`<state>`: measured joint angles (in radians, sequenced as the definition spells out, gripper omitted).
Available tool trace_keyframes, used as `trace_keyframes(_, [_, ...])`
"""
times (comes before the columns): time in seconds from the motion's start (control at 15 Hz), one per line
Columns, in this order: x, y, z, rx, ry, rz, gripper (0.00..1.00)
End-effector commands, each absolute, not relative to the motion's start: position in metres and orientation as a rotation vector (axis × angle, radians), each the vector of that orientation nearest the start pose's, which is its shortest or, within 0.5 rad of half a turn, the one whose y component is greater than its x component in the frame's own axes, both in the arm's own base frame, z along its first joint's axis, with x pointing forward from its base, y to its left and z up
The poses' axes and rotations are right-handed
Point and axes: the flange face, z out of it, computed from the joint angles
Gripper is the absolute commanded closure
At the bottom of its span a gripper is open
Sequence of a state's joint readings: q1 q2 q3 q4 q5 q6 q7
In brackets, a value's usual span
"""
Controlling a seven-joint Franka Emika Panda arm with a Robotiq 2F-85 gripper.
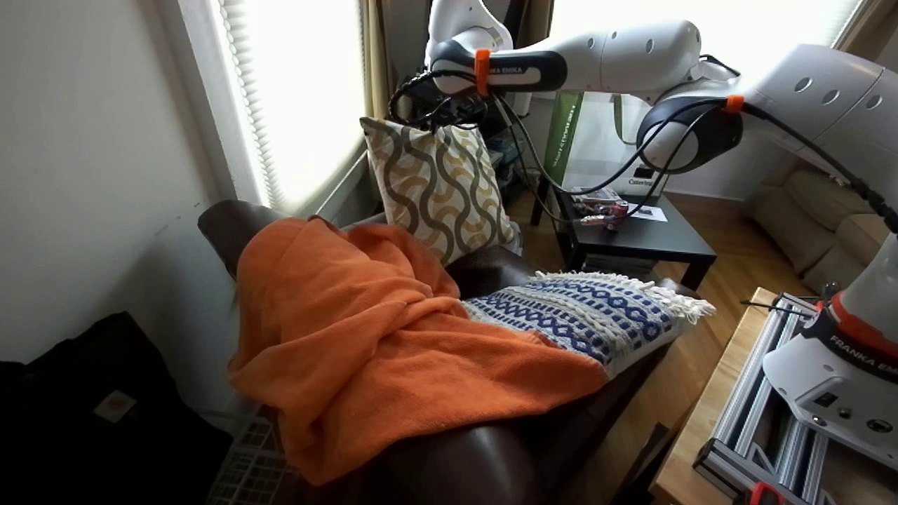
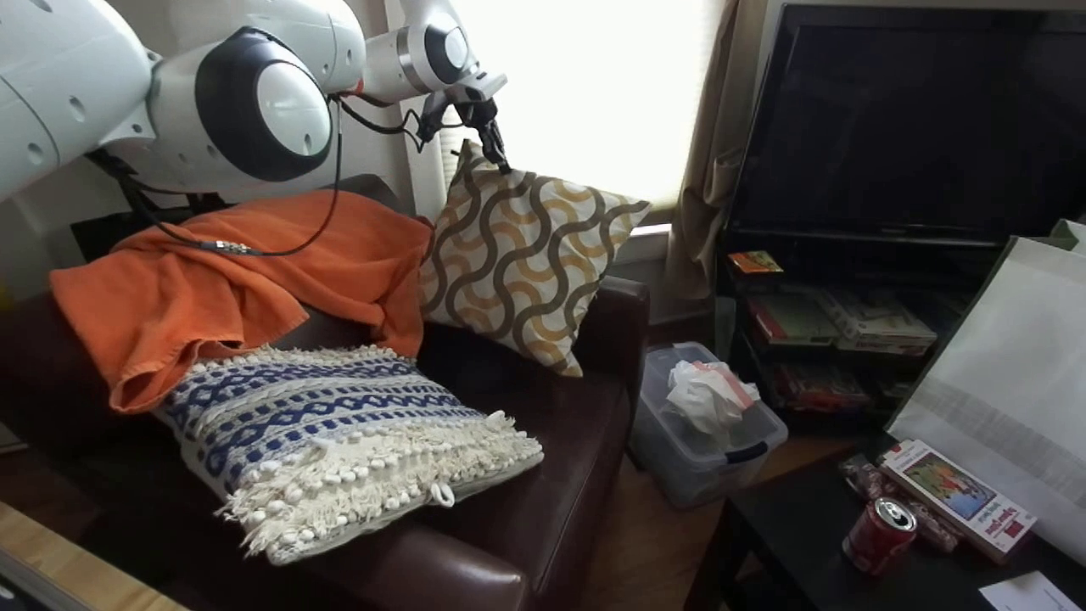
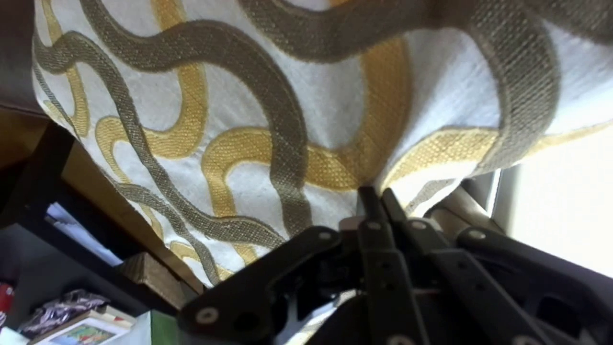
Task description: Pick up the throw pillow on the left and put it on the orange throw blanket
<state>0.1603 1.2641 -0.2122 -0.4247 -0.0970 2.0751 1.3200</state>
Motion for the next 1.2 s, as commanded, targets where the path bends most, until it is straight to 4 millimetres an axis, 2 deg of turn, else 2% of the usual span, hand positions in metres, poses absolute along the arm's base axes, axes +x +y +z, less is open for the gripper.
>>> trace_keyframes(0.0, [0.836, 0.06, 0.4, -2.411, 1.705, -1.002, 0.99])
trace_keyframes(0.2, [0.83, 0.063, 0.431, -2.439, 1.705, -1.028, 0.99])
trace_keyframes(0.33, [0.822, 0.073, 0.449, -2.5, 1.669, -0.95, 0.99])
trace_keyframes(0.73, [0.797, 0.132, 0.487, -2.774, 1.243, -0.713, 0.99])
trace_keyframes(1.13, [0.771, 0.172, 0.514, -2.967, 0.879, -0.586, 0.99])
